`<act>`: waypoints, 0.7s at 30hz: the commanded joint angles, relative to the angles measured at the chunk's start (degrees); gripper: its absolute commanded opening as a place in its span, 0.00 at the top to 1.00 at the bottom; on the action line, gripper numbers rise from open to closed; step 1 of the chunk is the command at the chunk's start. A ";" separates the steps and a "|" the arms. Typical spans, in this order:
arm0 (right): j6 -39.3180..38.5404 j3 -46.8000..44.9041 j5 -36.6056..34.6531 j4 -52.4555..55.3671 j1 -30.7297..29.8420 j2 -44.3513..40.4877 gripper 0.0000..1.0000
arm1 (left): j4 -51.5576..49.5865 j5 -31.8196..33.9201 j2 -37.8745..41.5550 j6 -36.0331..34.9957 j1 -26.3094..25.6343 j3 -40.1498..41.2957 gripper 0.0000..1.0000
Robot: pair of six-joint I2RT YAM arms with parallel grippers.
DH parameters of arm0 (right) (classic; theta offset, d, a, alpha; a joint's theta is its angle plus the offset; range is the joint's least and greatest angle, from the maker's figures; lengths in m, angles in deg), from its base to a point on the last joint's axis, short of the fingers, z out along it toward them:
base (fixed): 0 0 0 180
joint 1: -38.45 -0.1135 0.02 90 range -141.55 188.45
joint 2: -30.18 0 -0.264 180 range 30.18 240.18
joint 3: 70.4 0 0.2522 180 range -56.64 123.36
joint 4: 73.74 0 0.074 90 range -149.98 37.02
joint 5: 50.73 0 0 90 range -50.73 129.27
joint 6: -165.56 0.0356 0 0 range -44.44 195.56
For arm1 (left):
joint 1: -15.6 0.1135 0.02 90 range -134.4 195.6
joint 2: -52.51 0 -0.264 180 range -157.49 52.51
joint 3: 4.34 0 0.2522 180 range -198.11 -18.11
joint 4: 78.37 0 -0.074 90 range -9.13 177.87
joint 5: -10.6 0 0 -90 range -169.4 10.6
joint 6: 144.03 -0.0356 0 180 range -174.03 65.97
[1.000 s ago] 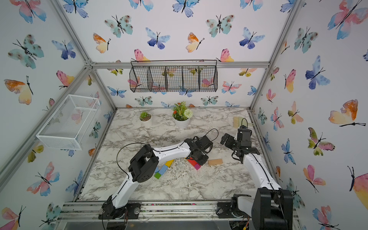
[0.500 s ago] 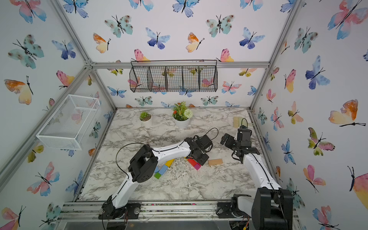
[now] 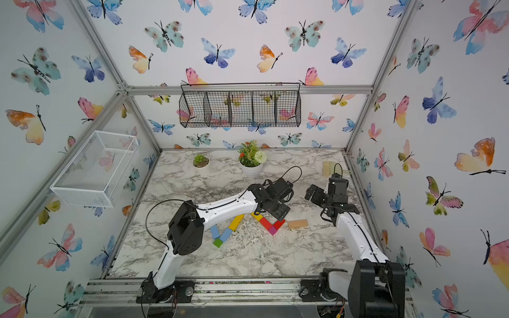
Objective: Assemble the letter v with building blocks
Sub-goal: Pick up the building block from the center of the board.
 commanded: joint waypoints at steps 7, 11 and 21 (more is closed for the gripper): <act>-0.11 -0.31 -1.71 1.60 0.19 -2.77 0.01 | 6.37 -12.64 8.50 -5.22 2.53 6.55 0.07; -0.09 -0.58 -2.17 1.64 0.19 -3.39 0.01 | 8.58 -17.57 11.31 -7.04 2.82 9.07 0.06; 1.23 -1.35 -4.56 1.74 0.19 -5.46 0.01 | 1.53 -16.60 5.14 -15.85 1.33 4.09 0.08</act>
